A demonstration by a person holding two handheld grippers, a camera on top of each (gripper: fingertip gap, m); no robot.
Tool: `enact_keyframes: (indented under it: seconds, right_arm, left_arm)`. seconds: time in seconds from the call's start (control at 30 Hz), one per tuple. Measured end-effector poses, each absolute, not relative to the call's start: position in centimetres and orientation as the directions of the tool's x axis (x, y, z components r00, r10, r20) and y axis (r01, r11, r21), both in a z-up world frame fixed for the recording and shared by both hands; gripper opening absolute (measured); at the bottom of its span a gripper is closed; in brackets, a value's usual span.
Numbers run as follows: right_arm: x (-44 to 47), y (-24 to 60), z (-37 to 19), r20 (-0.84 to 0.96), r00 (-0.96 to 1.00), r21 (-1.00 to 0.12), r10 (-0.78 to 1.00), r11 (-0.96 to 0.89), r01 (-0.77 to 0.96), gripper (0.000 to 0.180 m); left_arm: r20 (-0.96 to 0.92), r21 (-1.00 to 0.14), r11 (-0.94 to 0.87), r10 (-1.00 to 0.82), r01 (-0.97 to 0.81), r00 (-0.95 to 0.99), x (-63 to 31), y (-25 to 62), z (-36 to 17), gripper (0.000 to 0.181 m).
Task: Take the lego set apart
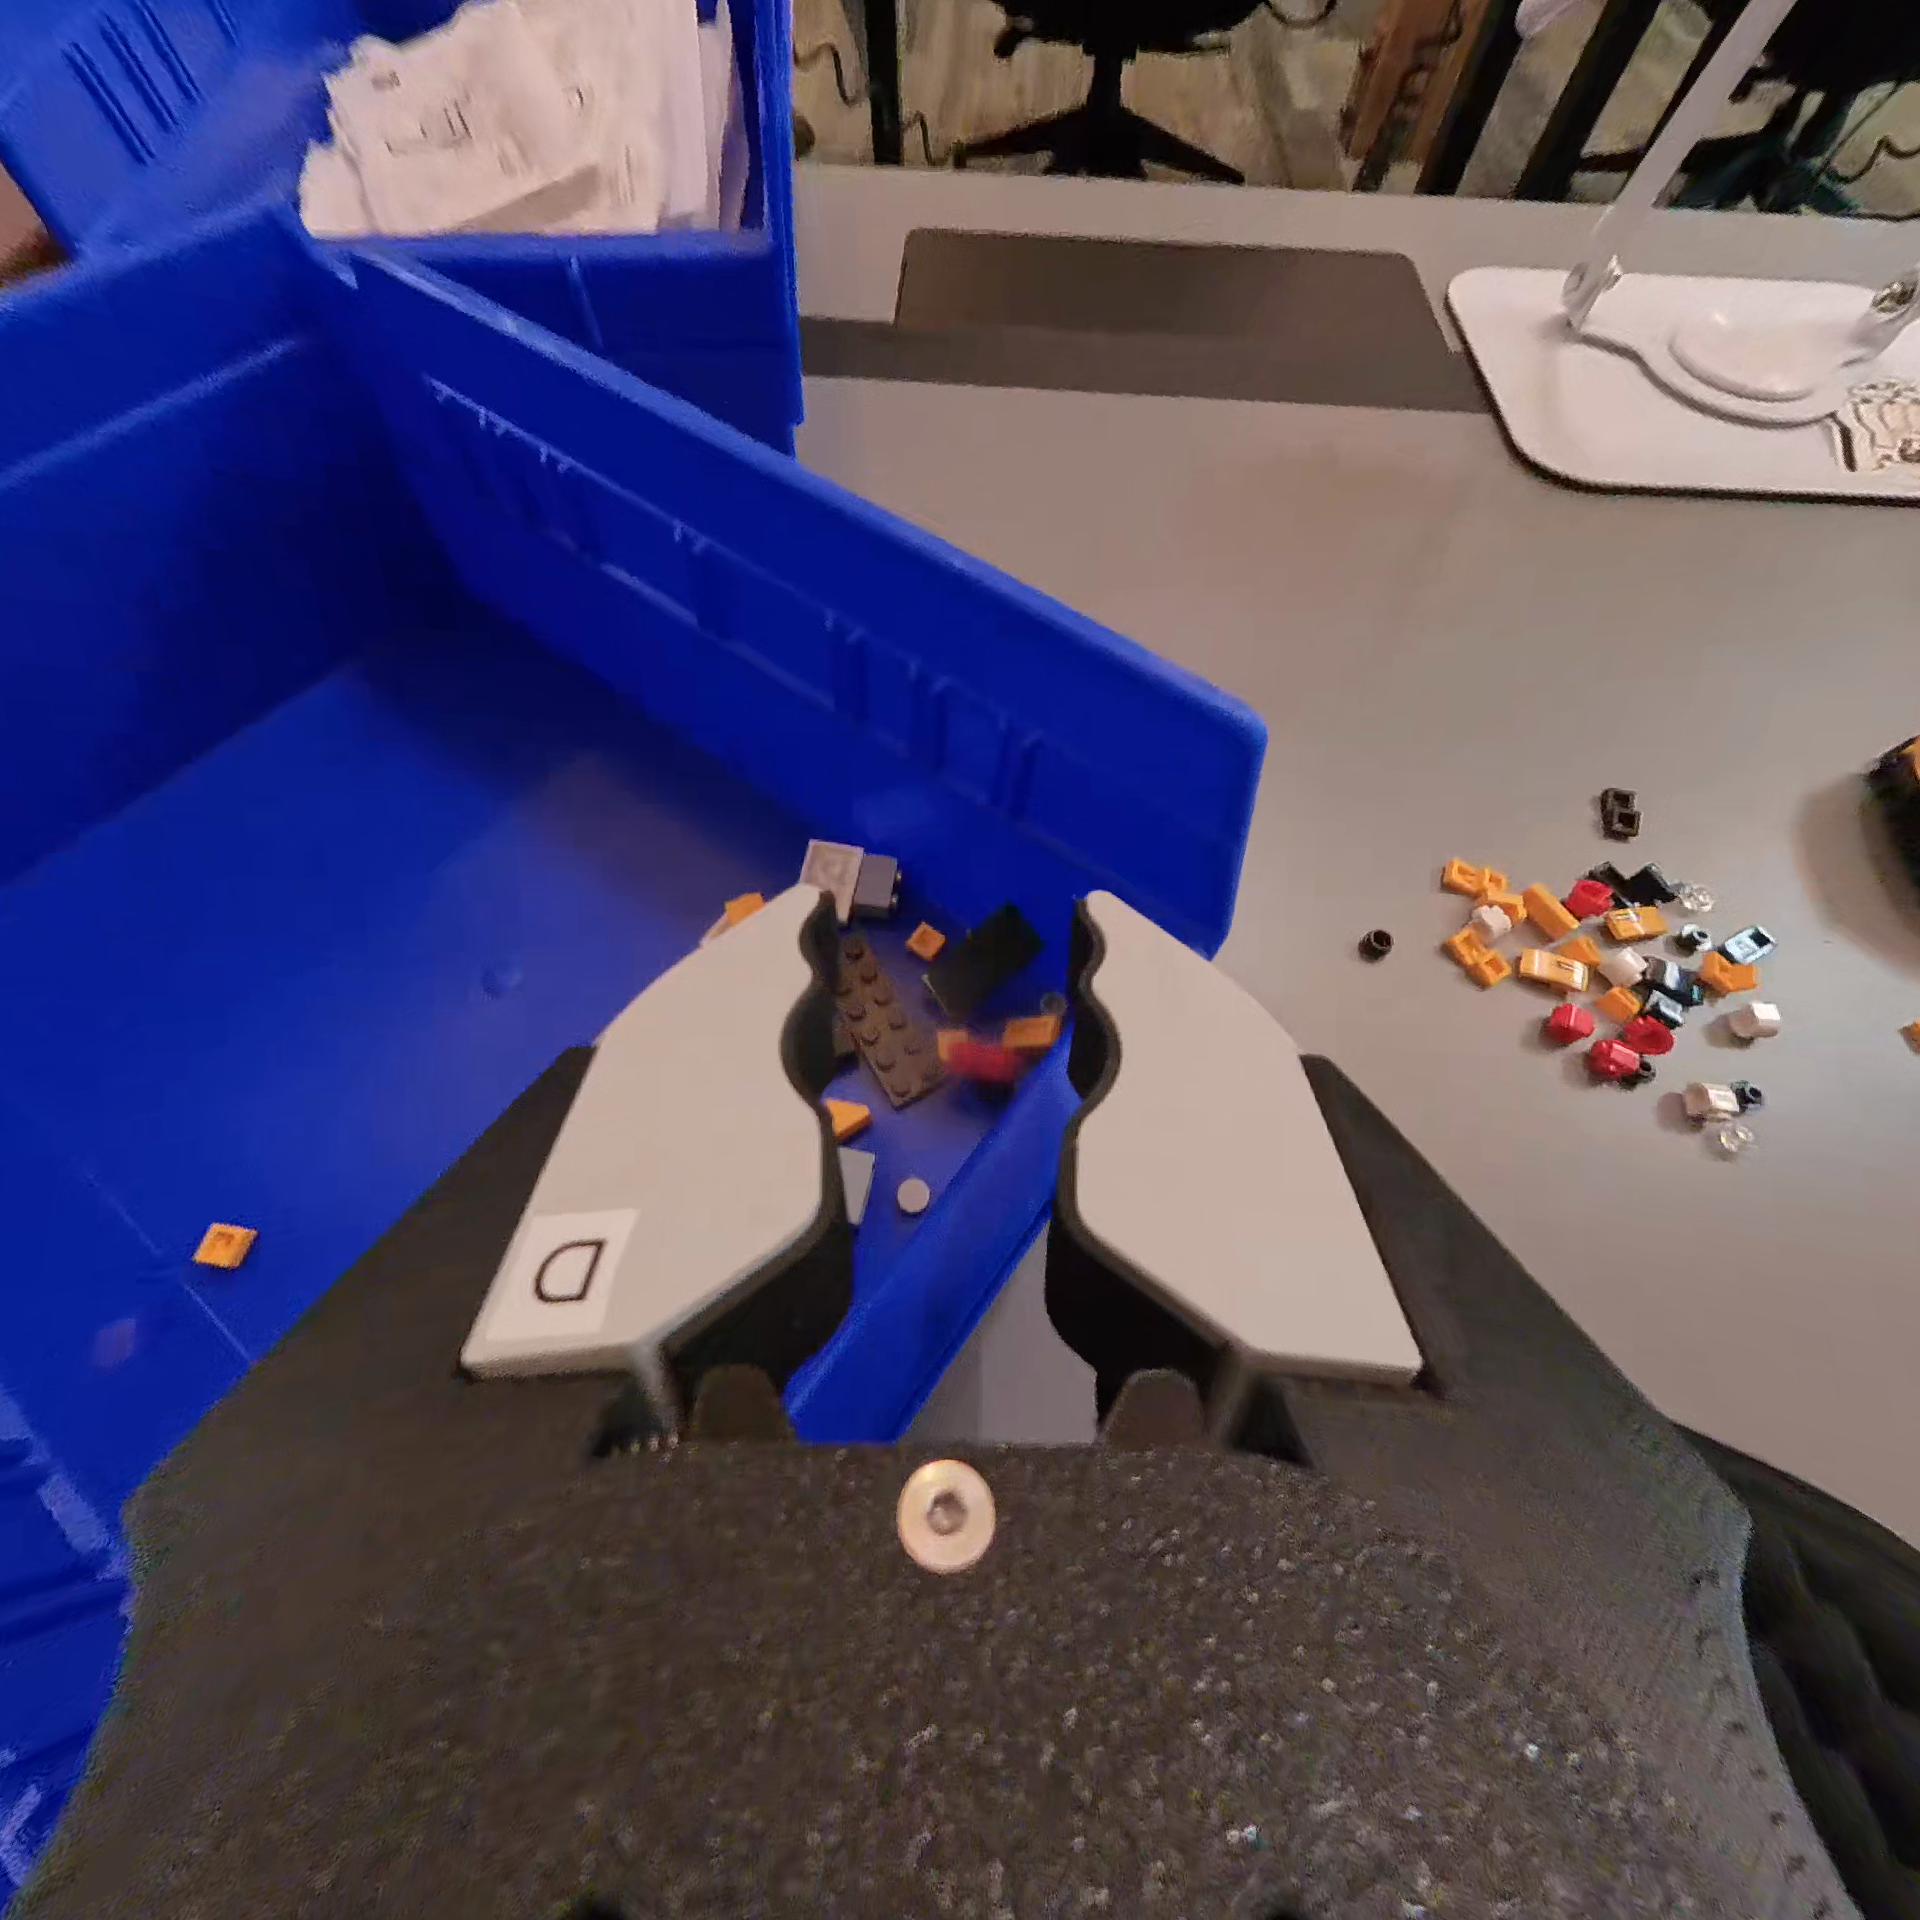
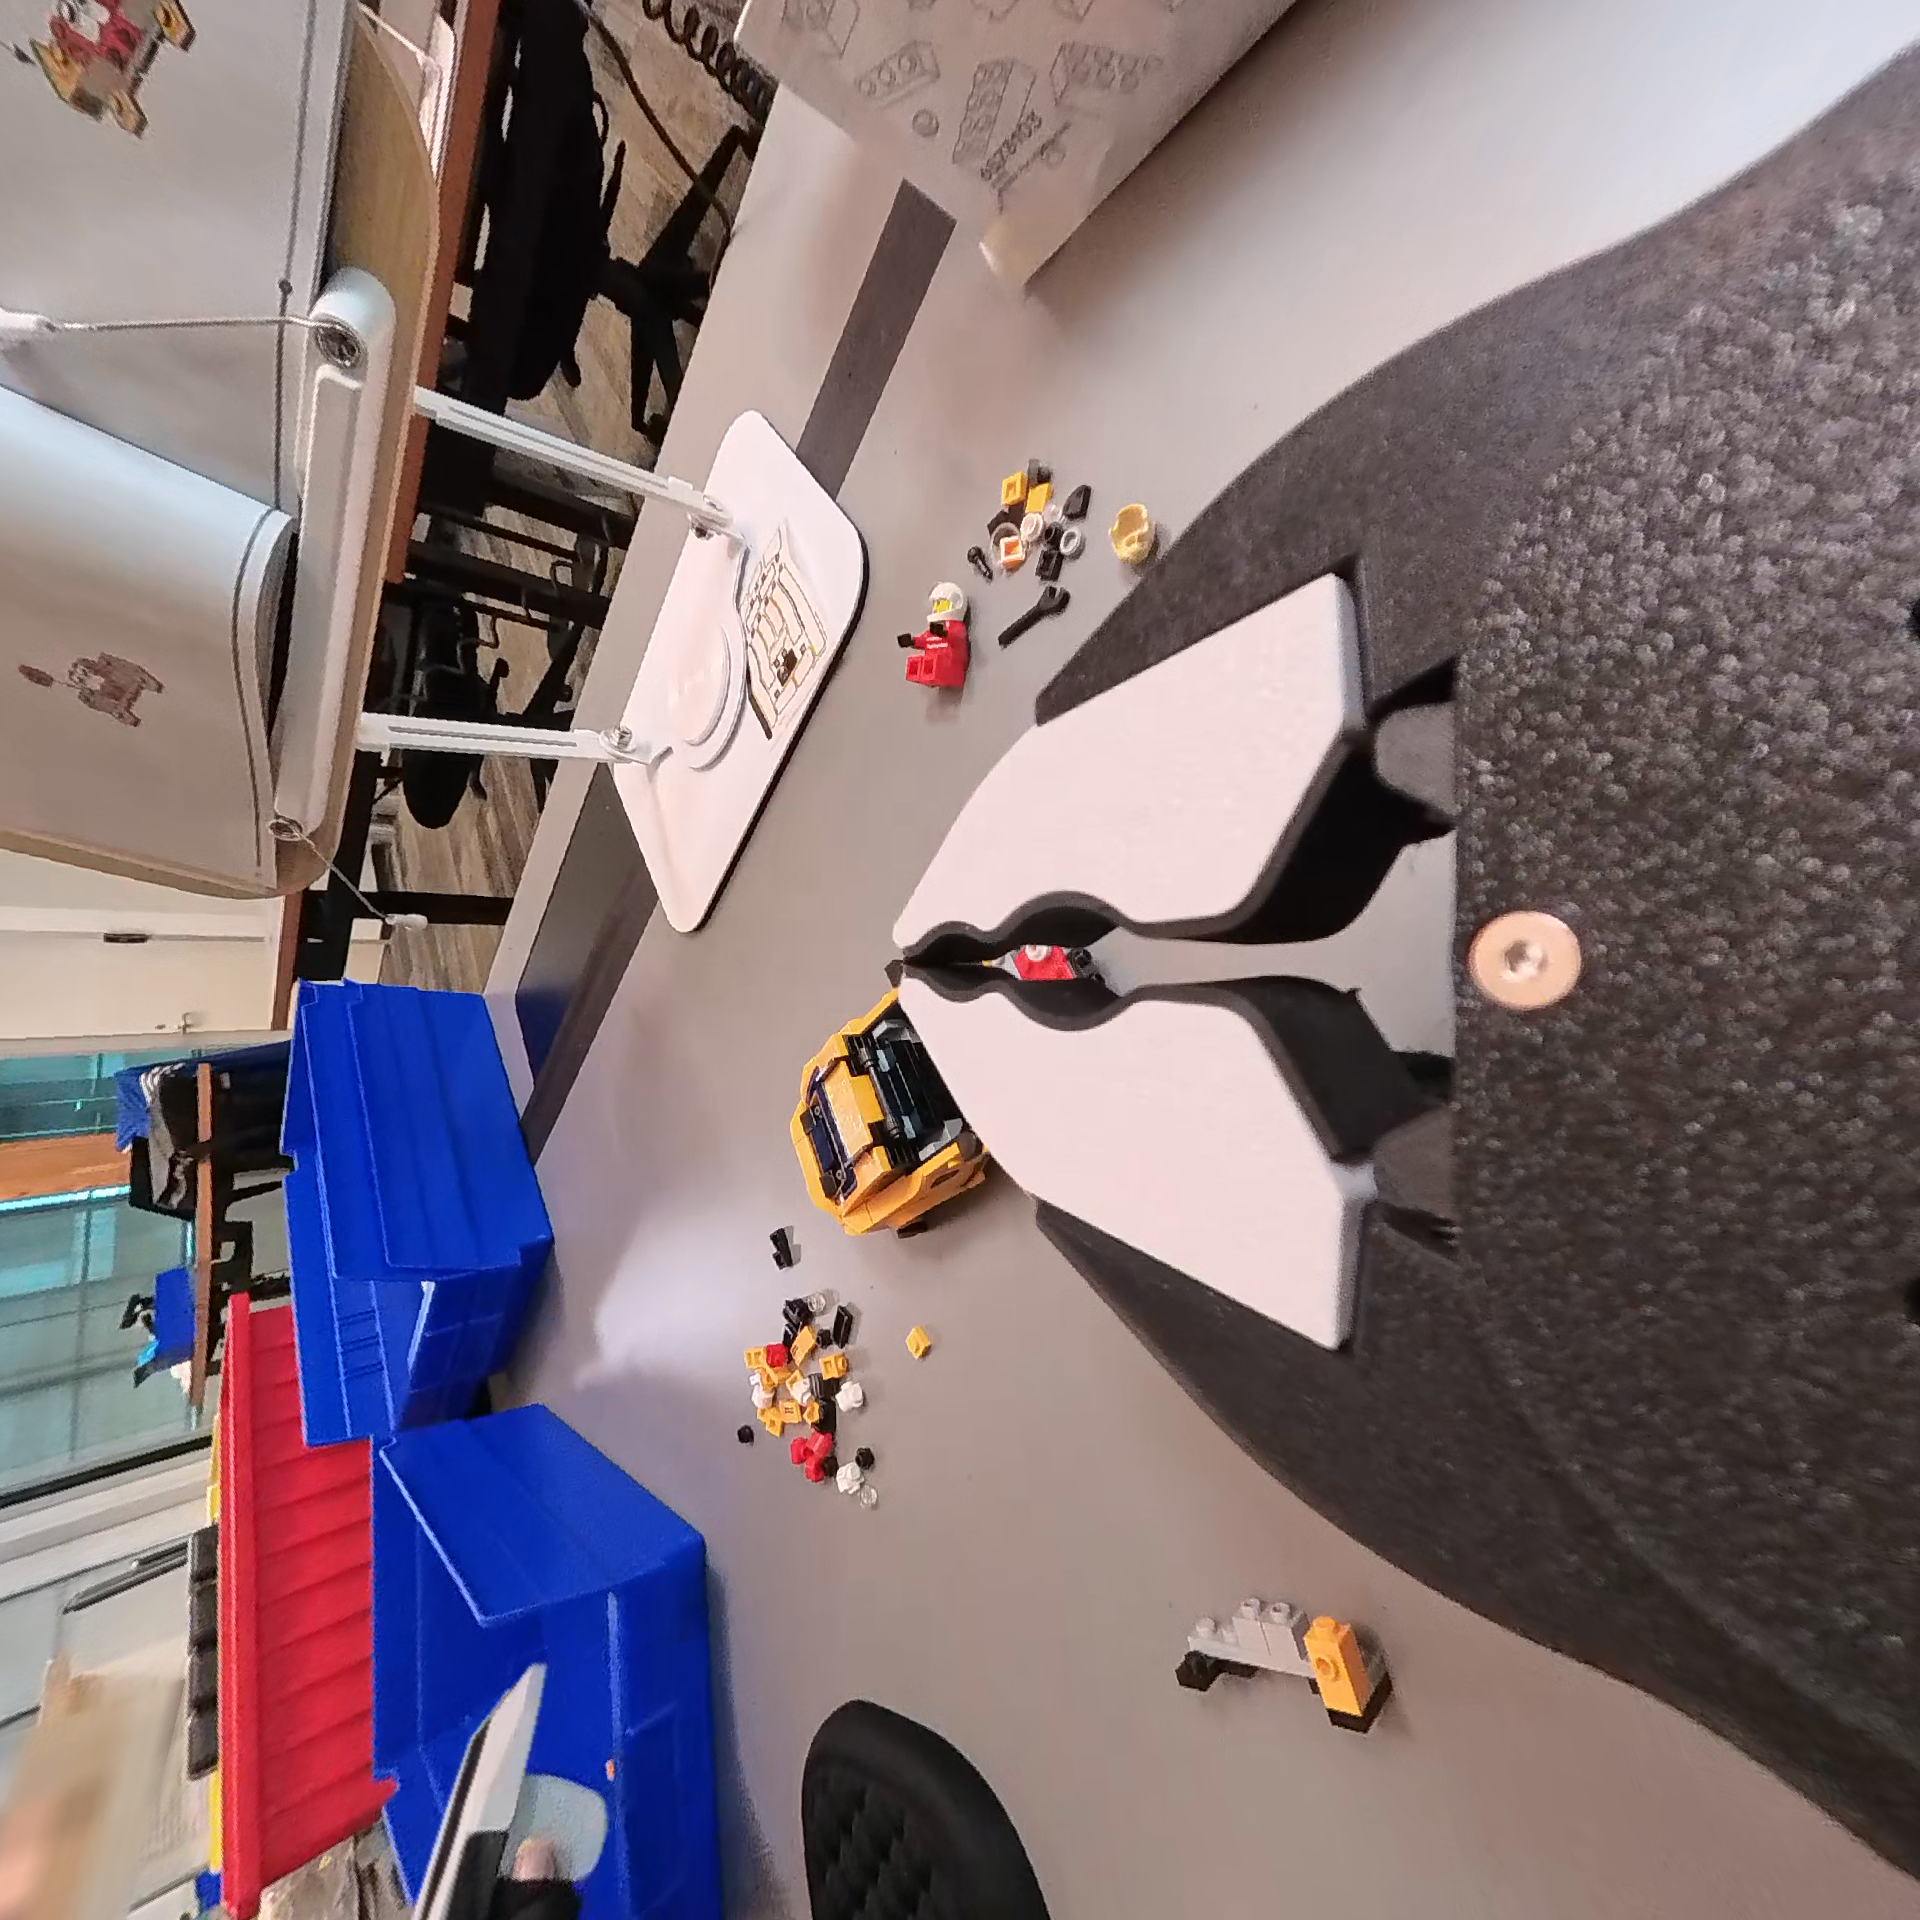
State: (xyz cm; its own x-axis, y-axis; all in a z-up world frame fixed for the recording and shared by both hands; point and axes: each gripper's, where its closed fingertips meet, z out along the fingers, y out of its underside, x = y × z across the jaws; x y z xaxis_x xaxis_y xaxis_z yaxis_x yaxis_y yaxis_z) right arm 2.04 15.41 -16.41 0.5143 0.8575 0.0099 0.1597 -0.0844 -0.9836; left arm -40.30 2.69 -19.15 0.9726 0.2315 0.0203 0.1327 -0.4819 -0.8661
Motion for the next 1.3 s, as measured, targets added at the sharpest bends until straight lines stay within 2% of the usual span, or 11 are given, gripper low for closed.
enact_keyframes:
  seconds: [0.1, 0.17, 0.23, 0.37, 0.5, 0.67, 0.8, 0.9, 1.0, 1.17, 1.3]
  right_arm:
    - [2.0, 15.3, -16.4, 0.007, 0.504, -0.984, 0.864, -0.085, 0.159, 0.000]
    - [1.9, 15.2, -16.5, 0.008, 0.496, -0.983, 0.868, -0.084, 0.162, 0.000]
    - [1.8, 15.1, -16.5, 0.010, 0.492, -0.983, 0.871, -0.082, 0.164, 0.000]
    - [1.8, 15.0, -16.5, 0.008, 0.486, -0.983, 0.874, -0.082, 0.163, 0.000]
    - [1.6, 14.7, -16.4, 0.012, 0.467, -0.984, 0.884, -0.073, 0.164, 0.000]
    - [0.9, 13.5, -17.0, 0.008, 0.391, -0.978, 0.920, -0.075, 0.196, 0.000]
    - [-1.3, 8.1, -18.7, -0.007, 0.076, -0.952, 0.997, -0.030, 0.303, 0.003]
    - [-1.9, 3.8, -21.0, 0.007, -0.157, -0.909, 0.988, 0.072, 0.410, 0.012]
    - [-1.7, 1.1, -22.5, 0.059, -0.303, -0.867, 0.951, 0.199, 0.458, 0.017]
    - [-1.7, 0.8, -22.9, 0.076, -0.321, -0.852, 0.944, 0.229, 0.470, 0.020]
    - [-1.8, 1.4, -23.0, 0.040, -0.284, -0.852, 0.958, 0.181, 0.492, 0.024]
  left_arm:
    - [-0.022, -0.916, -0.399, 0.170, 0.049, 0.985, -38.9, 3.4, -17.1, 0.042]
    - [-0.050, -0.945, -0.323, -0.014, -0.051, 0.999, -35.1, 4.0, -15.4, 0.026]
    - [-0.069, -0.959, -0.250, -0.241, -0.131, 0.968, -29.8, 4.4, -14.4, 0.023]
    - [-0.110, -0.928, -0.186, -0.689, -0.322, 0.716, -18.0, 2.9, -16.3, 0.024]
    - [-0.082, -0.825, -0.182, -0.898, -0.534, 0.433, -9.9, 0.5, -21.9, 0.033]
    - [-0.092, -0.698, -0.192, -0.931, -0.690, 0.352, -7.5, 0.5, -26.0, 0.033]
    - [-0.062, -0.720, -0.155, -0.956, -0.676, 0.285, -5.3, 0.0, -25.8, 0.029]
    - [-0.121, -0.697, -0.082, -0.966, -0.713, 0.230, -4.5, -0.3, -26.2, 0.006]
    - [-0.190, -0.711, -0.014, -0.959, -0.703, 0.210, -4.1, -0.1, -25.6, 0.002]
    - [-0.395, -0.679, 0.154, -0.900, -0.718, 0.181, -4.0, 0.6, -24.4, 0.002]
    - [-0.592, -0.547, 0.264, -0.793, -0.794, 0.143, -4.5, 1.6, -24.2, 0.002]
